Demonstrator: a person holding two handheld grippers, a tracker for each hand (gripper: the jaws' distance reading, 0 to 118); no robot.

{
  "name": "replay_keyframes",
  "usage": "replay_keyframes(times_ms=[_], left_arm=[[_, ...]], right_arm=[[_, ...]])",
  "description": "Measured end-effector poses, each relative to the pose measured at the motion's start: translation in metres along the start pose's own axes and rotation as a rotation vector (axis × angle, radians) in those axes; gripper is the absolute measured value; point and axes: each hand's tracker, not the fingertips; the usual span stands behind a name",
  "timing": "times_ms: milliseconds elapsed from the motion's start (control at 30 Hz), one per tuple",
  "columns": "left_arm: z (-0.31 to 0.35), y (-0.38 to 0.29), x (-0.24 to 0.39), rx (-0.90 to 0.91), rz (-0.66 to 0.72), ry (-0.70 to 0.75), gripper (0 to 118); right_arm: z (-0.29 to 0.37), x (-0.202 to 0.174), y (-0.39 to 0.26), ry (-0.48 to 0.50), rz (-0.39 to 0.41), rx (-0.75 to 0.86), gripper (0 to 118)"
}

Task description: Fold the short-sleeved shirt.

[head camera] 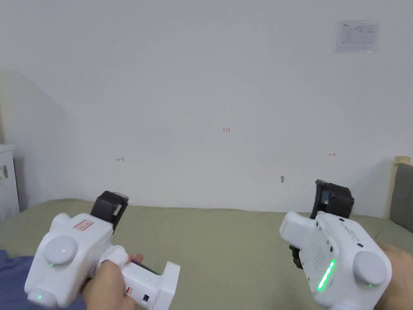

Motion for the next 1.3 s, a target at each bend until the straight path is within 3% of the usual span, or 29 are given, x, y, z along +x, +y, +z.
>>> replay_keyframes(times_ms=[100,133,200,233,367,500,667,900,1300], left_arm=[[0.008,-0.017,0.045,0.195,-0.680,0.077,118],[0.011,-0.027,0.054,0.267,-0.854,0.090,118],[0.021,-0.044,0.061,0.374,-1.064,0.045,118],[0.024,-0.047,0.061,0.345,-1.057,-0.007,118],[0.022,-0.046,0.067,0.229,-0.969,-0.031,118],[0.018,-0.041,0.063,0.236,-0.925,-0.020,118],[0.008,-0.035,0.048,0.240,-0.903,0.000,118],[-0.016,-0.034,0.046,0.166,-0.978,-0.043,118],[-0.037,-0.055,0.044,0.151,-1.017,0.004,118]], right_arm=[[-0.008,0.031,-0.006,0.044,-0.543,-0.064,117],[-0.010,0.038,-0.009,0.076,-0.684,-0.053,117],[-0.010,0.046,-0.021,0.102,-0.951,-0.034,118],[-0.010,0.047,-0.024,0.099,-1.007,-0.034,118],[-0.002,0.049,-0.023,0.023,-1.028,-0.010,118],[-0.004,0.049,-0.023,0.052,-1.055,-0.003,118],[-0.011,0.043,-0.019,0.038,-1.015,-0.023,118],[-0.032,0.030,-0.016,0.046,-1.040,-0.072,118],[-0.054,0.014,-0.025,0.059,-1.046,-0.132,118]])
